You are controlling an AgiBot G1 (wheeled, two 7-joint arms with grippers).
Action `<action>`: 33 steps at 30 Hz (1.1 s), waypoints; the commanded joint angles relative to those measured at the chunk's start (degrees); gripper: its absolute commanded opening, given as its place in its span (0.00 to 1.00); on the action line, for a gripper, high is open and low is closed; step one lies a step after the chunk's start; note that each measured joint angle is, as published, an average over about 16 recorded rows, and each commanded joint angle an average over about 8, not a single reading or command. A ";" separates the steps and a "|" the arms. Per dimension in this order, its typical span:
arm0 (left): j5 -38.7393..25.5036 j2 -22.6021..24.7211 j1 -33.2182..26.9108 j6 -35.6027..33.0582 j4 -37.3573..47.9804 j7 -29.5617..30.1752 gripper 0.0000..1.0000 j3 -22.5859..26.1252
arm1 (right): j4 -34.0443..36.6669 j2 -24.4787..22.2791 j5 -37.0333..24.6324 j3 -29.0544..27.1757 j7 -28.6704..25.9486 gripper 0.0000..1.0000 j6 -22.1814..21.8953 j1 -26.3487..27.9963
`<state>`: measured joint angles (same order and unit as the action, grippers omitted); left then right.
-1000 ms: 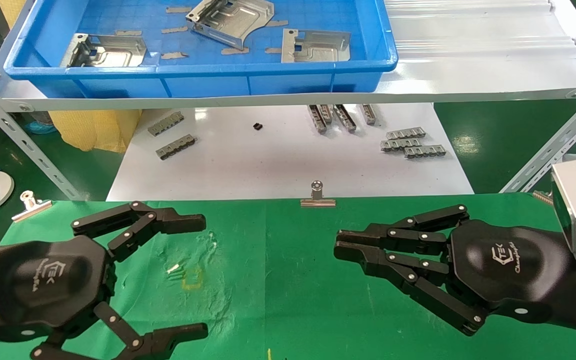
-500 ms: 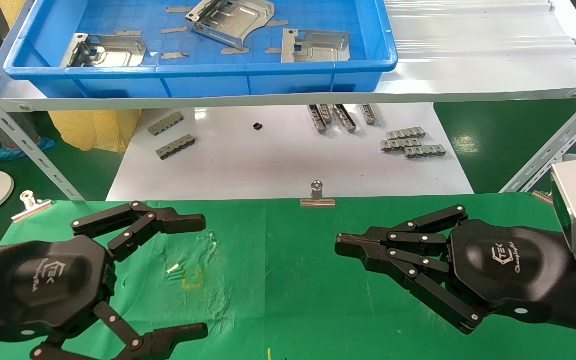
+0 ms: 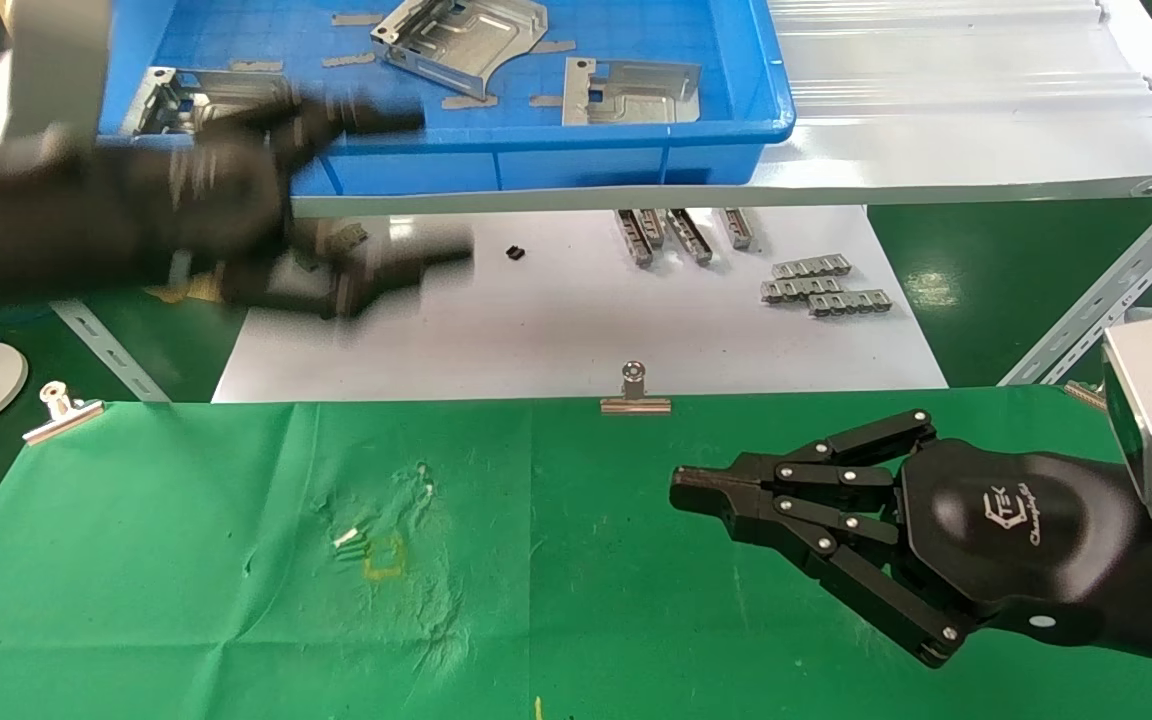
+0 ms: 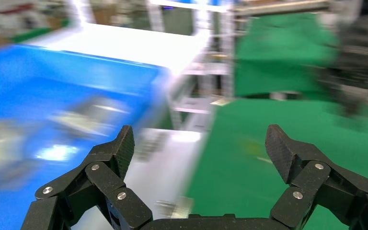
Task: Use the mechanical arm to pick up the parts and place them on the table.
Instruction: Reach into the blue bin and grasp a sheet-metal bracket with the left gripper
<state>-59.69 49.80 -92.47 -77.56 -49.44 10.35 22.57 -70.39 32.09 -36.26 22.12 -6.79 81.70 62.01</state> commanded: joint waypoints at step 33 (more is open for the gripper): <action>-18.03 27.89 -22.90 37.05 45.57 -4.77 0.00 8.34 | 0.00 0.00 0.00 0.00 0.00 1.00 0.00 0.00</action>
<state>-77.82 77.67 -115.34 -40.56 -3.84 5.55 31.03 -70.39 32.09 -36.26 22.12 -6.79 81.70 62.01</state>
